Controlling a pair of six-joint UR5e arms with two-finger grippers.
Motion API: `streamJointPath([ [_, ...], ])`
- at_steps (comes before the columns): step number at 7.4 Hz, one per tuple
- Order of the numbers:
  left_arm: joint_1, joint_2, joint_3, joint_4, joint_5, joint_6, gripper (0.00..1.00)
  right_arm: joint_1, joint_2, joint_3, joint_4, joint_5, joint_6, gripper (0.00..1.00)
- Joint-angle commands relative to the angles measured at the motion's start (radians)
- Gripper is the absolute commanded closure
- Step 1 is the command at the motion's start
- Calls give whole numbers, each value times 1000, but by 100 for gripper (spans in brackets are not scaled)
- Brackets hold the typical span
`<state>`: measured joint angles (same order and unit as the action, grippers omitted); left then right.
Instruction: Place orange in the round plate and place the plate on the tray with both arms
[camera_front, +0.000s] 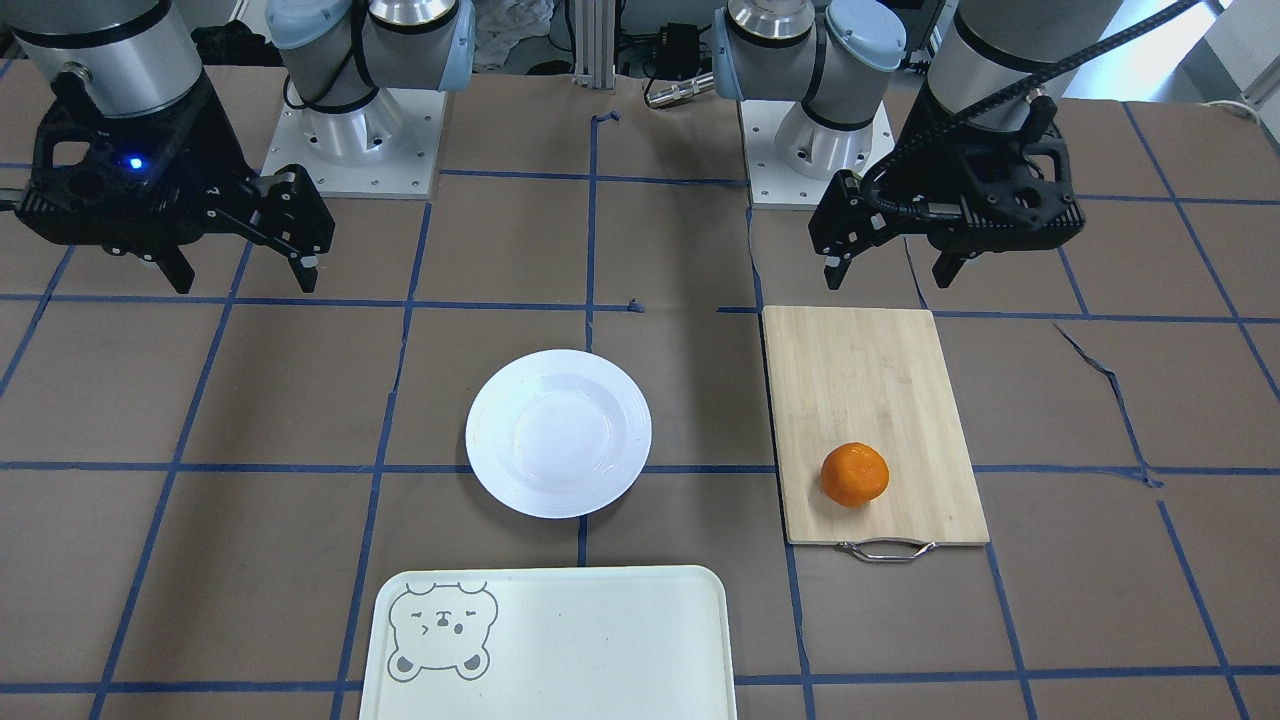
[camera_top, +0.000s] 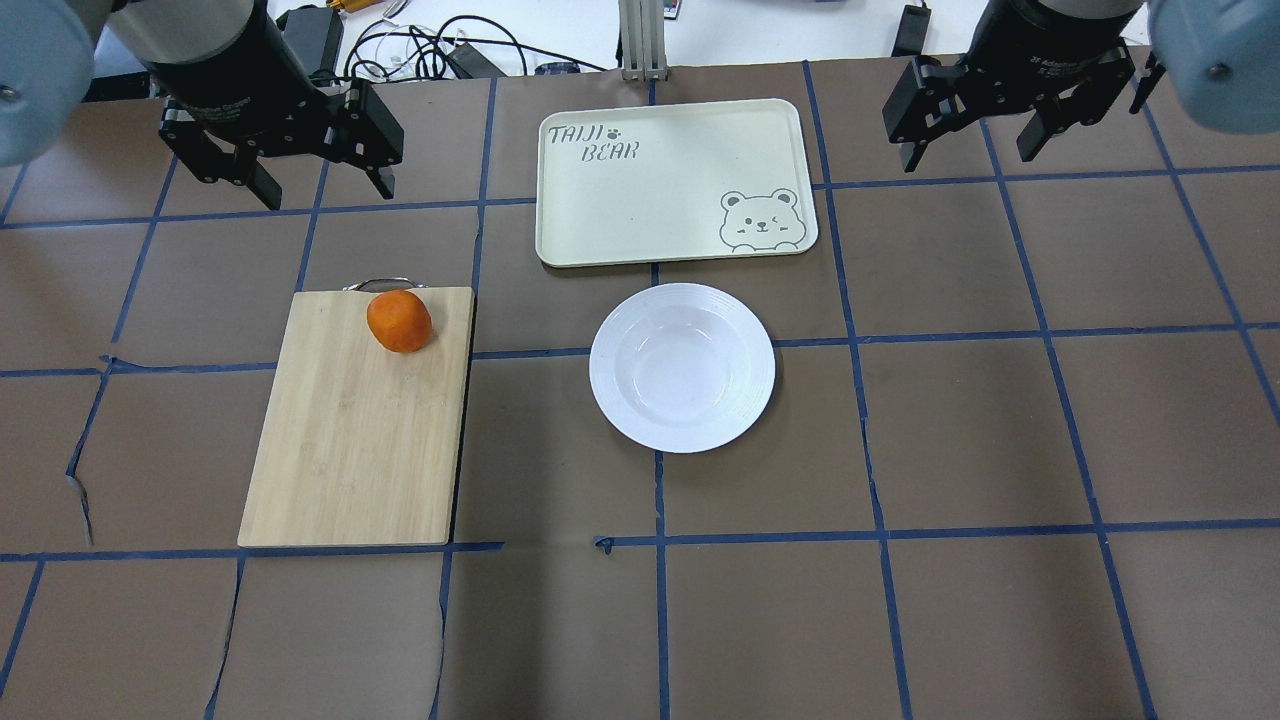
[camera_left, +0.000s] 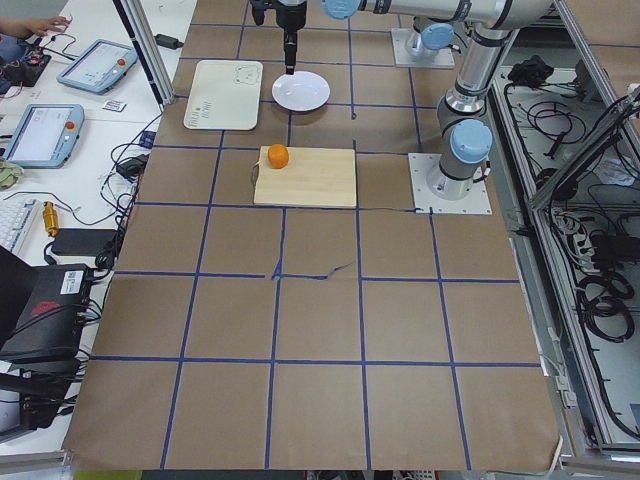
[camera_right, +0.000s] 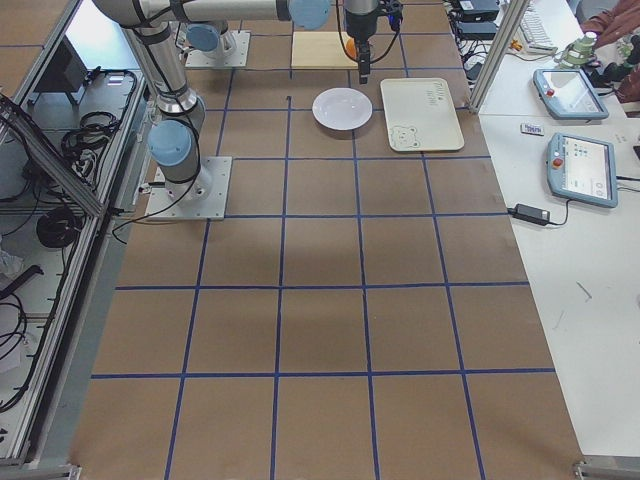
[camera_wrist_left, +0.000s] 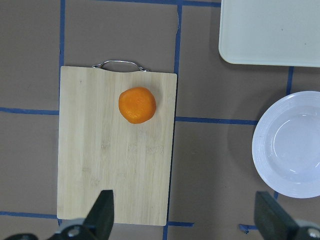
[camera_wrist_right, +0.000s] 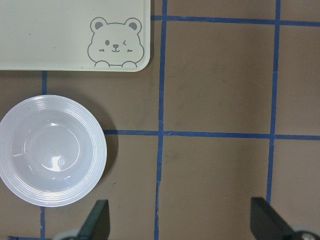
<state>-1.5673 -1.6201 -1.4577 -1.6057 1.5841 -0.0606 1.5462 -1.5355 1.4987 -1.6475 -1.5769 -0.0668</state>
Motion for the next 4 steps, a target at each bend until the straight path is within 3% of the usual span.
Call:
streamJointPath([
  [1,-2,3,-3,1,0,-1,0,-2,0,0,0,0,1,0],
  [4,-2,-1,-1,1,0,-2,0,-2,0,0,0,0,-1,0],
])
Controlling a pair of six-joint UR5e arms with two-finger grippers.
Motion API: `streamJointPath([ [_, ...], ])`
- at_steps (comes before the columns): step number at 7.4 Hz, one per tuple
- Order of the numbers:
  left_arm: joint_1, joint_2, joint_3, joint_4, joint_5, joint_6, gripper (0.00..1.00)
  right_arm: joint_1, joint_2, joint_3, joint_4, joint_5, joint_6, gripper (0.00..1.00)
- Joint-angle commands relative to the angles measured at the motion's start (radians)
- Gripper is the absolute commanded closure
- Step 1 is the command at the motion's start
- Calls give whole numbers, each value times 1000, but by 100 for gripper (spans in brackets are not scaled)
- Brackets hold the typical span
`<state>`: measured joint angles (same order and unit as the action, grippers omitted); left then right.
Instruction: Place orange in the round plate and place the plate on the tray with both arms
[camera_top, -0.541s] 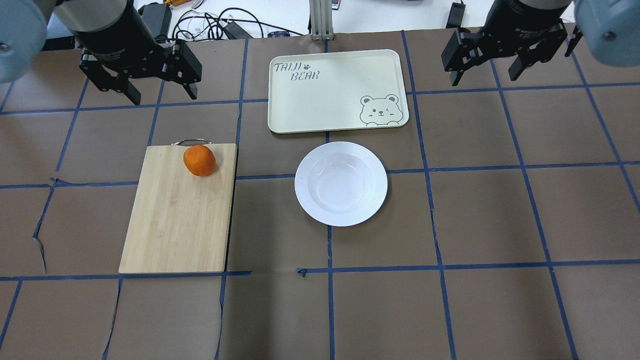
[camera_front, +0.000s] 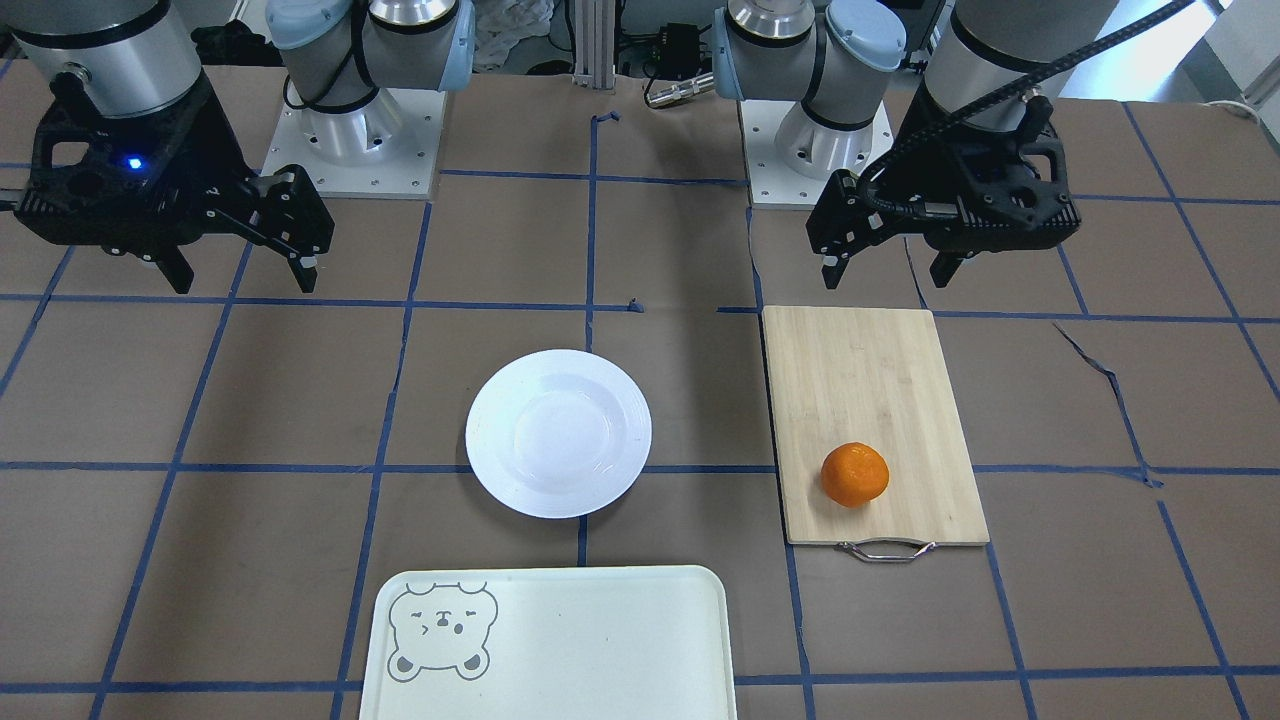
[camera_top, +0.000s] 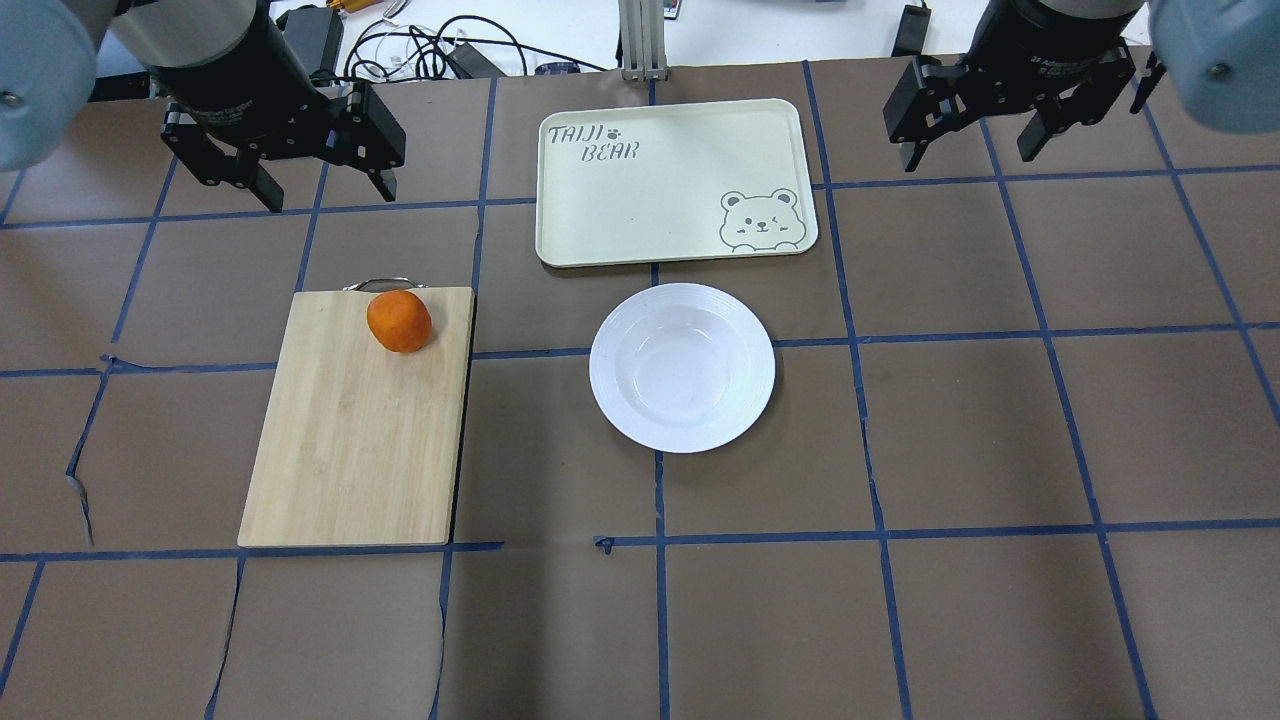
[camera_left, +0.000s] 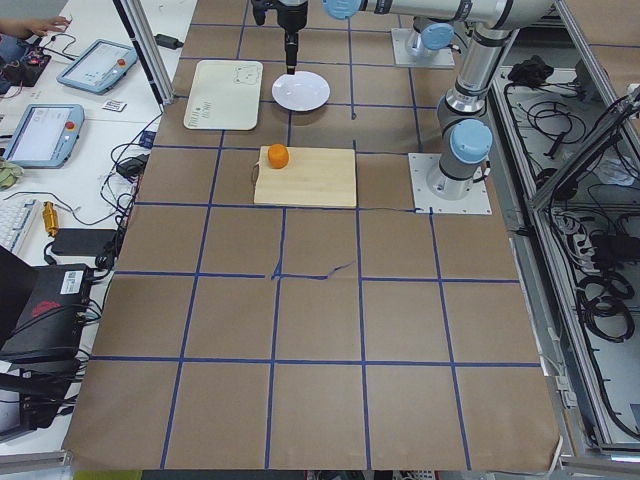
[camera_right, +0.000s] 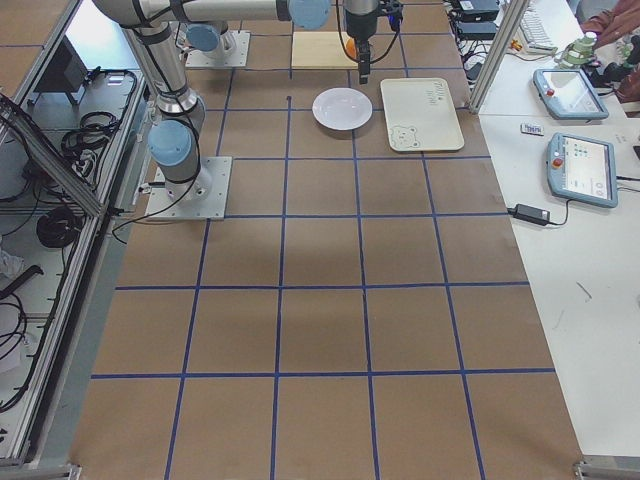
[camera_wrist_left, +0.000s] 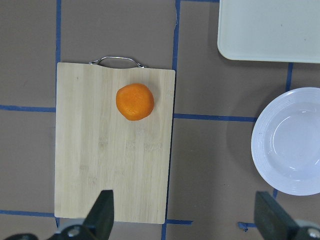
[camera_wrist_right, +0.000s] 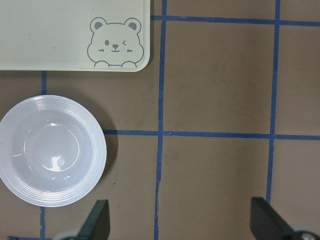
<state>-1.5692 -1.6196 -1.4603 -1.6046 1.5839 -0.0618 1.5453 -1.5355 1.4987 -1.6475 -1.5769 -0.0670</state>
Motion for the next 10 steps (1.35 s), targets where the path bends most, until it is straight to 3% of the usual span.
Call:
streamJointPath([
  [1,0,-2,1,0,1,0,0,-1,0,0,0,0,1,0],
  [4,0,0,4,0,4,3,0,-1,0,0,0,0,1,0],
  [10,15,-100,-32,67,11,7,0,-1,0,0,0,0,1,0],
])
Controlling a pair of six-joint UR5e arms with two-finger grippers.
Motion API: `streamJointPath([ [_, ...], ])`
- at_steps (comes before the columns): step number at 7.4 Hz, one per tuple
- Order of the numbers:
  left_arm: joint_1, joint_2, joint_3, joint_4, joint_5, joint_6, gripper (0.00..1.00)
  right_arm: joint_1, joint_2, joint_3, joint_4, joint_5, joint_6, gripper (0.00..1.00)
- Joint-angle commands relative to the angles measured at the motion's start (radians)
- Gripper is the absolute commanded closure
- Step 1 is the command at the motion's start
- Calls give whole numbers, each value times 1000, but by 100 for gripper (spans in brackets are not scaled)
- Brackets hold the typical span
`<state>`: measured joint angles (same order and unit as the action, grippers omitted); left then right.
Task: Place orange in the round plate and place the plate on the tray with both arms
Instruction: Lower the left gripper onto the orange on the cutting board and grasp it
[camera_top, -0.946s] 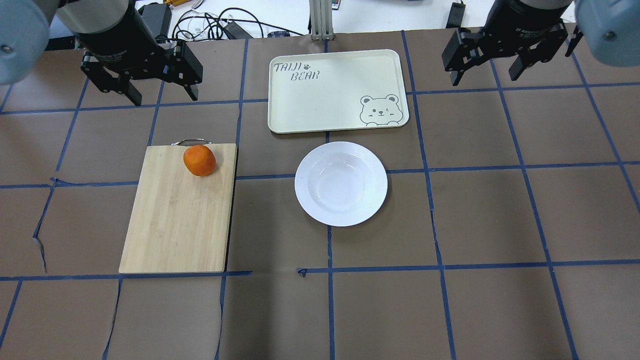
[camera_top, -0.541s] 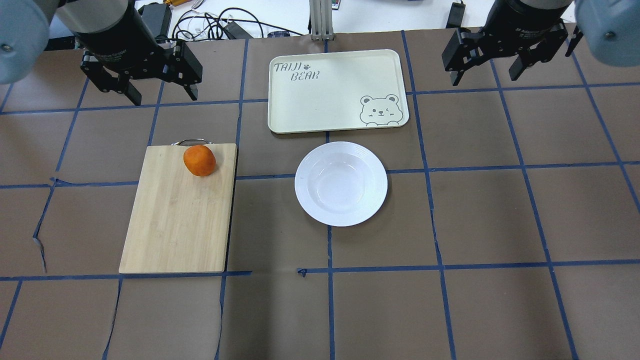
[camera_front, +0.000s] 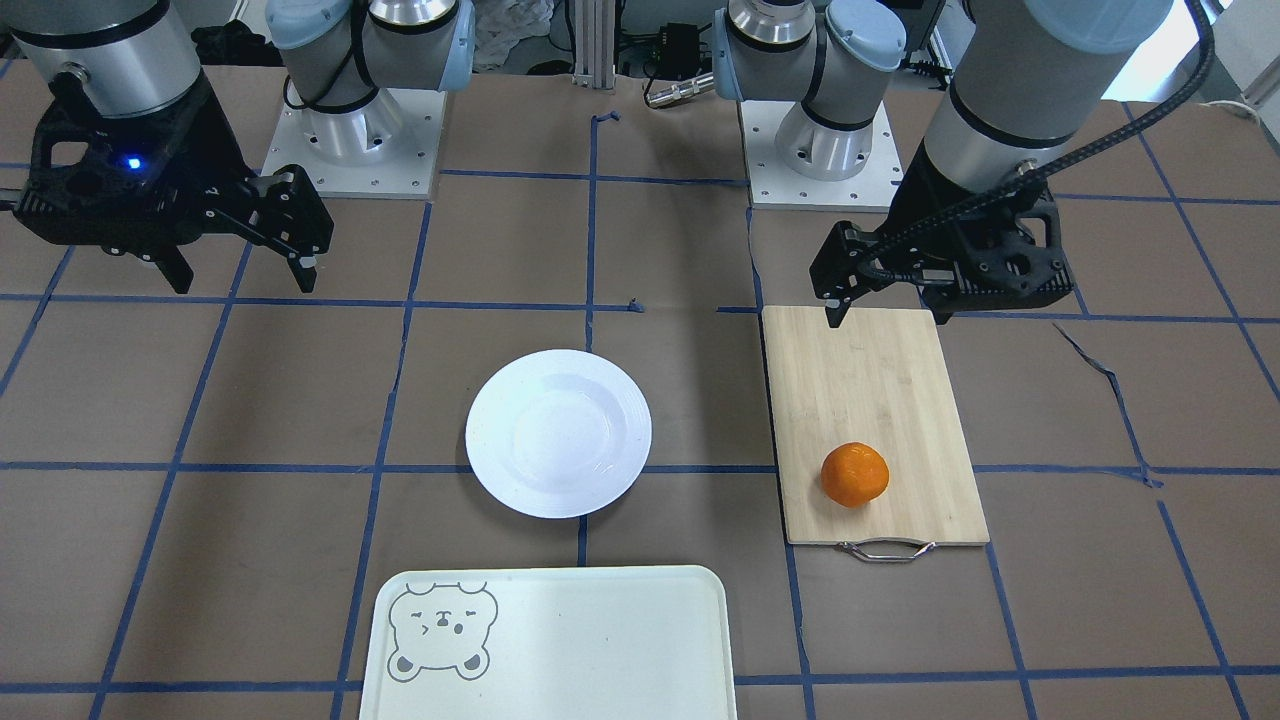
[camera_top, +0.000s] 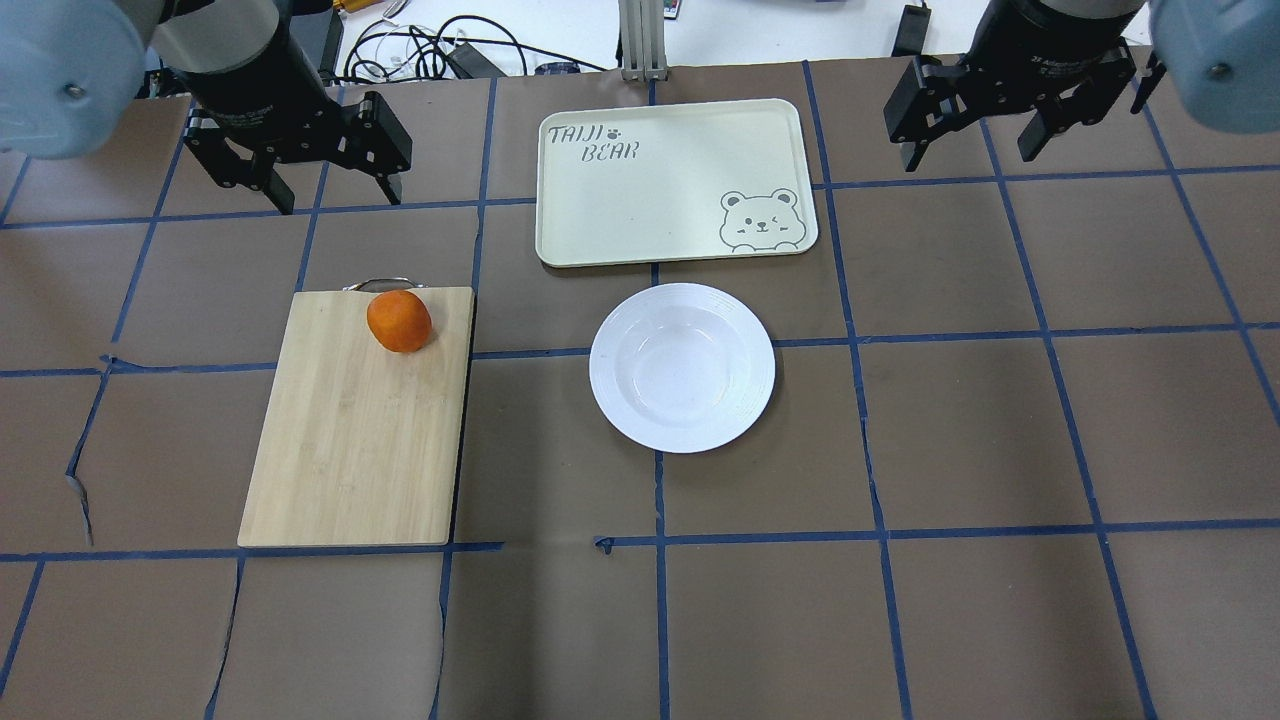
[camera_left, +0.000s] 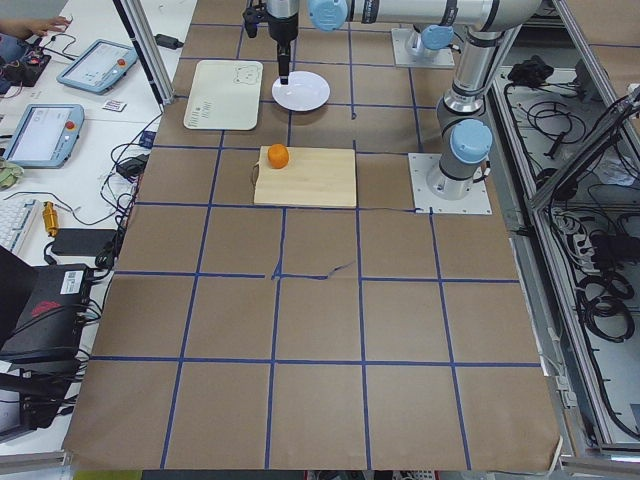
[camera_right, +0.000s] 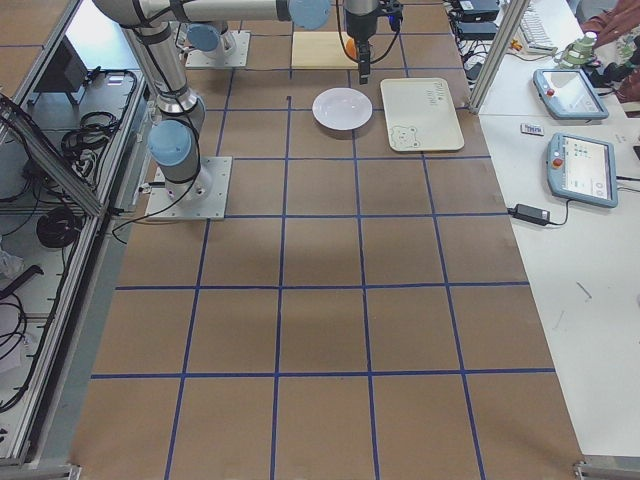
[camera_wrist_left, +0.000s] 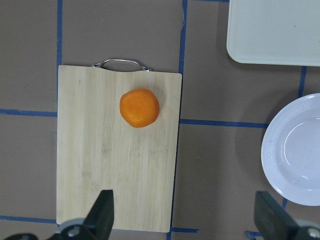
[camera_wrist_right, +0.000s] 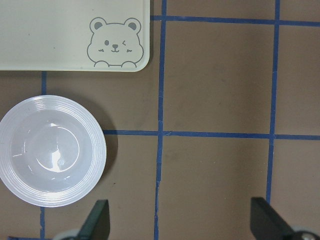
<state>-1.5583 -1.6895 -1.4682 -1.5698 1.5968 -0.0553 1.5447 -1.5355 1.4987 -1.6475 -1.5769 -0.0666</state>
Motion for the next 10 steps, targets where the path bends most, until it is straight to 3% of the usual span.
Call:
streamJointPath([
  [1,10,-73,-67,106,2,9,0,0,0,0,0,0,1,0],
  [6,47,-310,-87,204,35,61,0,0,0,0,0,0,1,0],
  [7,47,-355,-86,211,76,71,0,0,0,0,0,0,1,0],
  [8,47,-384,-93,211,125,112,0,0,0,0,0,0,1,0],
  [10,49,-413,-103,212,124,162,0,0,0,0,0,0,-1,0],
])
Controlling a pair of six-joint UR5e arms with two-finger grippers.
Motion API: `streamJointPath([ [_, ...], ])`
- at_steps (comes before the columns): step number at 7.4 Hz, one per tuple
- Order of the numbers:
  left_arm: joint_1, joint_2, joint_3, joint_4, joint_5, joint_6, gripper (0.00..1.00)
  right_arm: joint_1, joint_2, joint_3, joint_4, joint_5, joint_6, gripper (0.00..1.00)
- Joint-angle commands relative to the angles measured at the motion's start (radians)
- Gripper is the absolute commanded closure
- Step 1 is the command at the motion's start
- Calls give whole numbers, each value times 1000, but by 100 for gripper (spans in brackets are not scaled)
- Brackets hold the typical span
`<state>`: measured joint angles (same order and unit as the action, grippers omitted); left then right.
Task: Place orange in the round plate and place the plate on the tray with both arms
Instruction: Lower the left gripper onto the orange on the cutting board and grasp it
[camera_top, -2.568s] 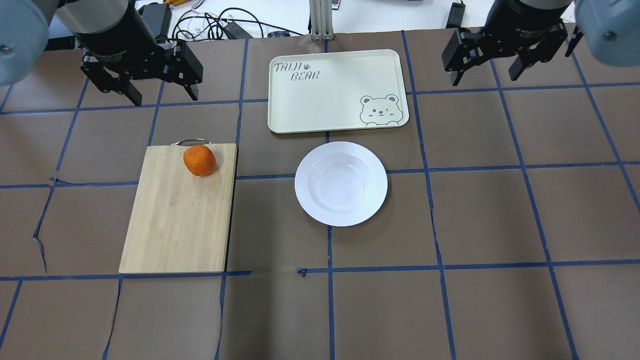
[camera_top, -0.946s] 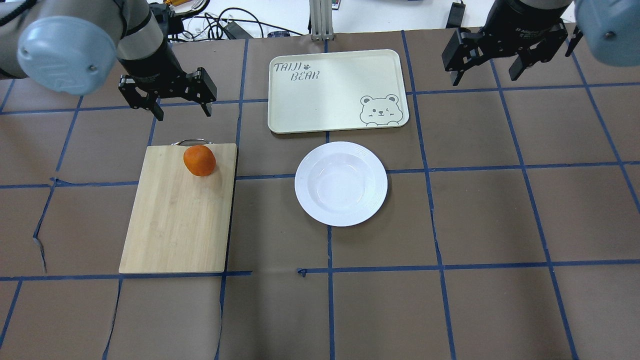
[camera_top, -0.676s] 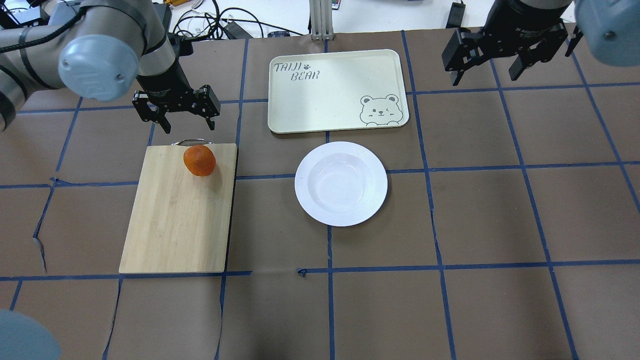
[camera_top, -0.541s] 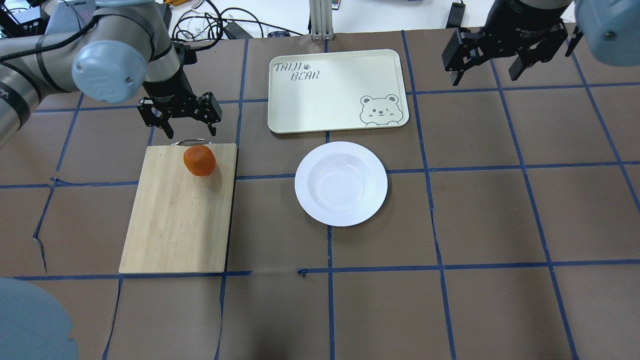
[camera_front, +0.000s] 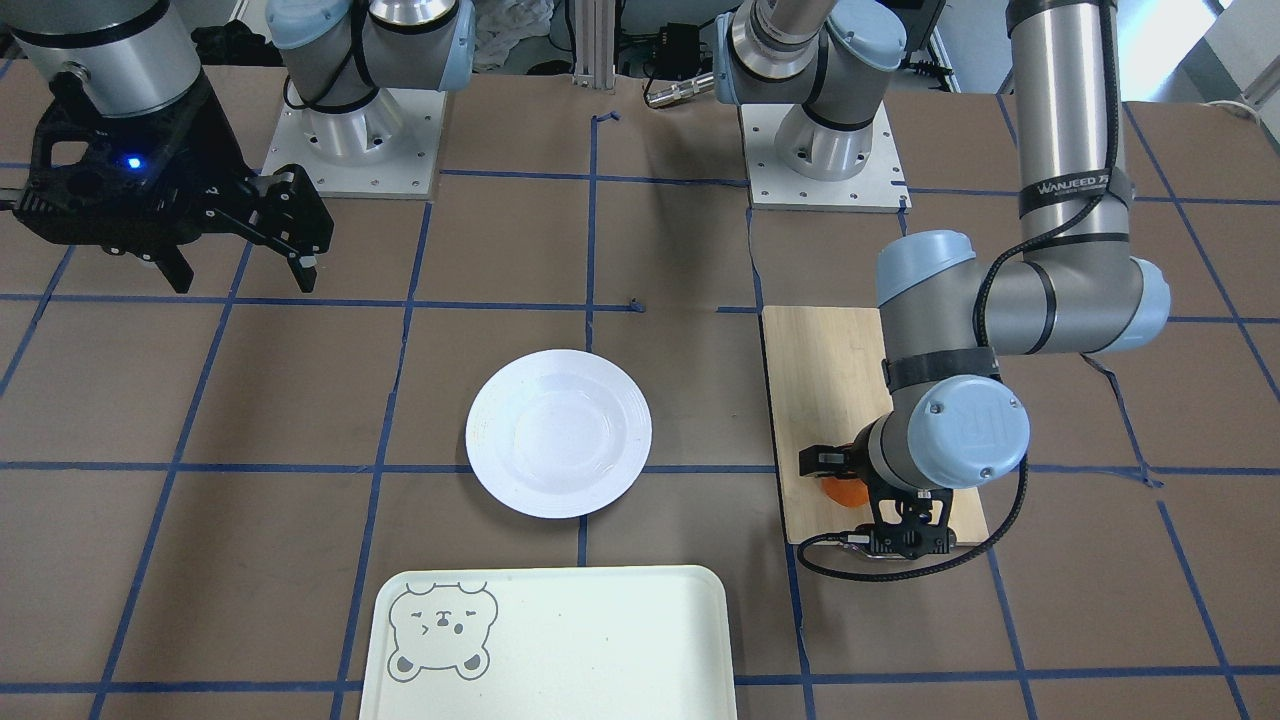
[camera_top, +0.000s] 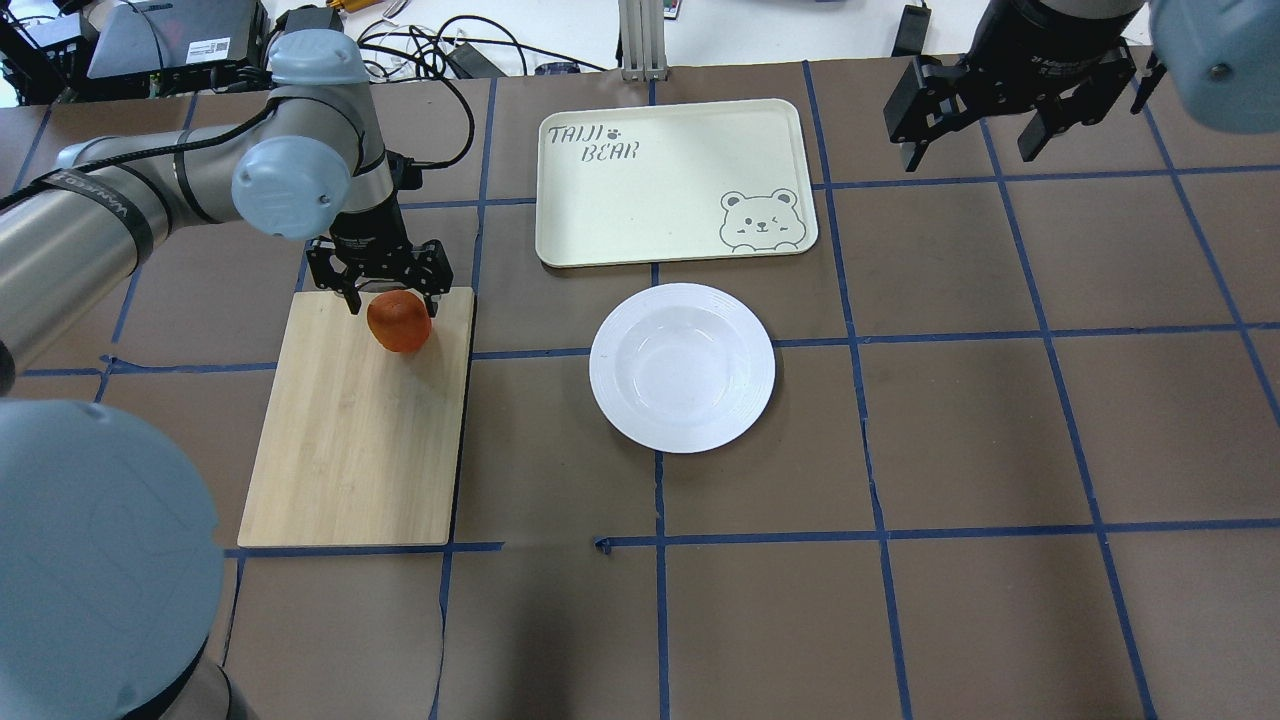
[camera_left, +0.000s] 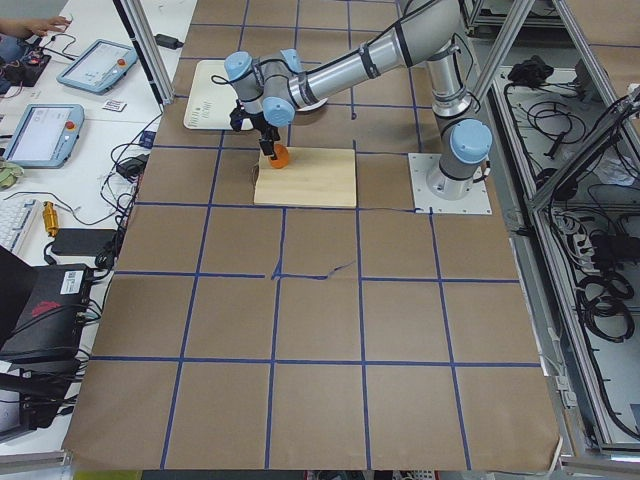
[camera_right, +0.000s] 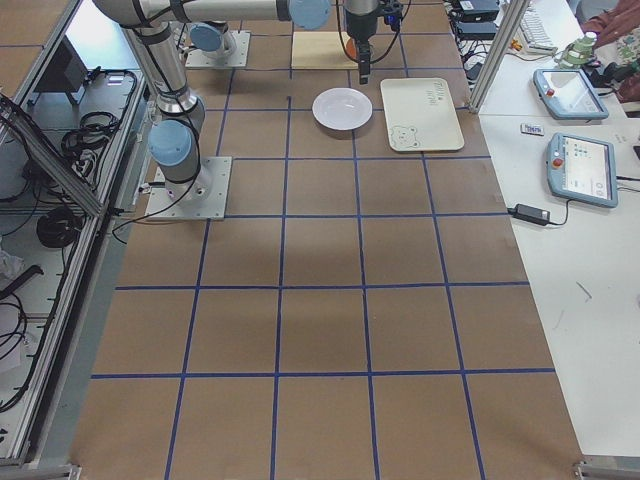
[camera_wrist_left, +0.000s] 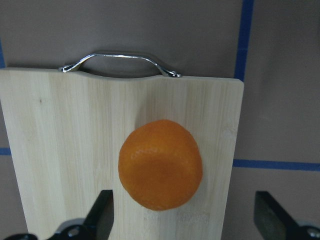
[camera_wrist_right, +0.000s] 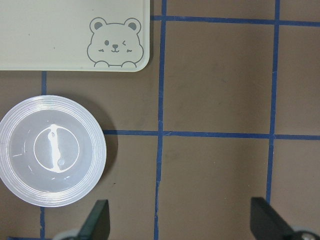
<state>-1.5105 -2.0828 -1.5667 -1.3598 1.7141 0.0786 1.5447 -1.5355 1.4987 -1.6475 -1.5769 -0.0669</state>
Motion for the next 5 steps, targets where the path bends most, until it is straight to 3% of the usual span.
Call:
streamJointPath([
  [1,1,-23,-4,11,4,26,0,0,0,0,0,0,-1,0],
  [2,1,-31,0,14,-1,30,33,0,0,0,0,0,-1,0],
  [3,1,-36,10,13,-1,15,91,0,0,0,0,0,-1,0],
  [4,1,-34,13,13,4,17,100,-2,0,0,0,0,-11,0],
  [5,0,-20,19,13,-1,7,100,3,0,0,0,0,-10,0],
])
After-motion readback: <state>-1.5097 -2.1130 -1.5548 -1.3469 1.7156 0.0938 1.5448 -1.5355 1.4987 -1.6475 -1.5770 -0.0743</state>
